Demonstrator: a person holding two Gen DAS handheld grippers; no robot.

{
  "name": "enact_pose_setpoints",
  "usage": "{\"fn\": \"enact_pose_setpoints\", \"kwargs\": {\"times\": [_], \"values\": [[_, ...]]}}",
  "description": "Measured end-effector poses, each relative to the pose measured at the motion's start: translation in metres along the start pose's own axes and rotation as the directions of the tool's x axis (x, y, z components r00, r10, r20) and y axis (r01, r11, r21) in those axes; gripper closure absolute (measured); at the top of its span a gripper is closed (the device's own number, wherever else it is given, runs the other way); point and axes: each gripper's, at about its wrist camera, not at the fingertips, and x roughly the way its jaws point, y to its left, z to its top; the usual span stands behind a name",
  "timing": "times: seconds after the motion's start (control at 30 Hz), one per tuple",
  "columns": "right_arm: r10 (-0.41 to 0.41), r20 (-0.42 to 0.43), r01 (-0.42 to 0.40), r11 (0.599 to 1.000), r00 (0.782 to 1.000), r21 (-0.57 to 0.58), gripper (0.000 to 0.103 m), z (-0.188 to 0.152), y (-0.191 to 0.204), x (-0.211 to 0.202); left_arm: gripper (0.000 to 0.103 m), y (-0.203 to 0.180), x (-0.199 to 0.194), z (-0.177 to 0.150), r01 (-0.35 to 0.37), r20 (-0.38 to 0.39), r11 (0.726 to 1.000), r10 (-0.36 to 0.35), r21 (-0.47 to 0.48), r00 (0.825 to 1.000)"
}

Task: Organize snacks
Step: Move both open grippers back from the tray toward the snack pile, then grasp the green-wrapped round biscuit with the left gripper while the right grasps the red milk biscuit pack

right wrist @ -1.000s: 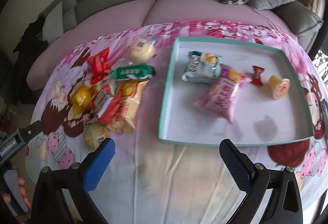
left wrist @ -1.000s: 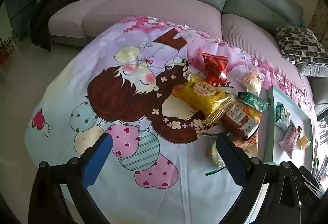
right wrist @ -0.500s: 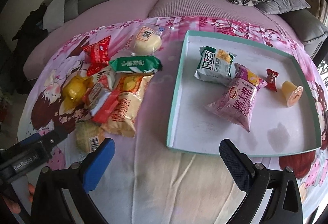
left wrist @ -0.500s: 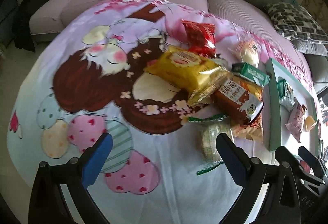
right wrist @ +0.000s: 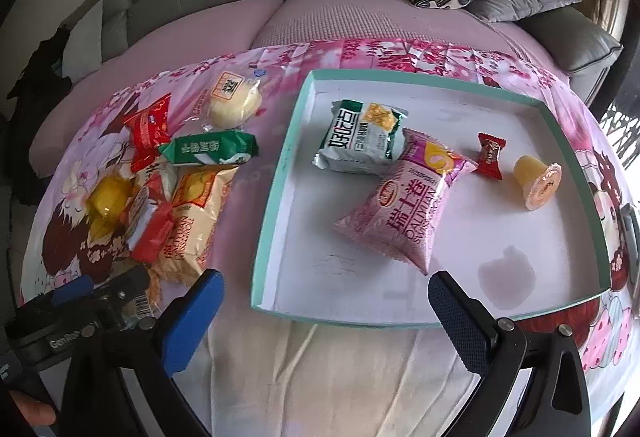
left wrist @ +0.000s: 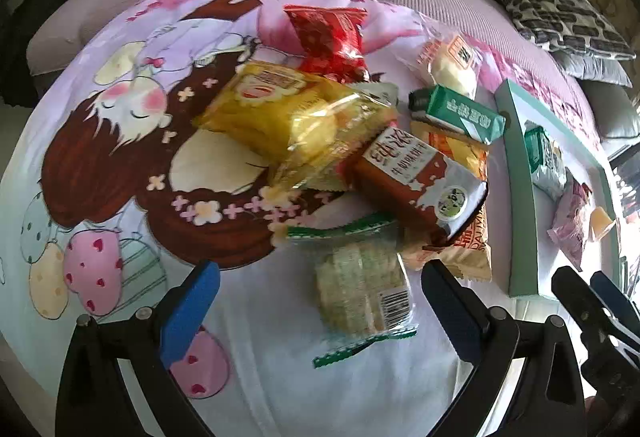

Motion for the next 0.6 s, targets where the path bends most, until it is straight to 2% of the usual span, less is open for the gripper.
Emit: {"fn": "enact_pose_setpoints", "kwargs": {"times": [0.23,0.37,0.6], "values": [[-0.001,-0.009,0.001,1.000,1.000,0.010,0.000,-0.001,-0.004,0.003,0.002,-0.025,0.017,0.002,-0.026,-0.032,0.999,0.027,0.046,0.999],[0.000,-0.007,0.000,1.000,1.000,0.007,0.000,0.000,-0.004,0.002,0.002,-0.033,0.022,0.002,-0.041,-0.026,0.998,0.042,0.051,0.999],[0.008,0.000,-0.008,1.000,1.000,-0.014,0.000,-0.001,0.003,0.002,0.002,-0.017,0.022,-0.003,-0.091,-0.017,0.996,0.091,0.004,0.996]]}}
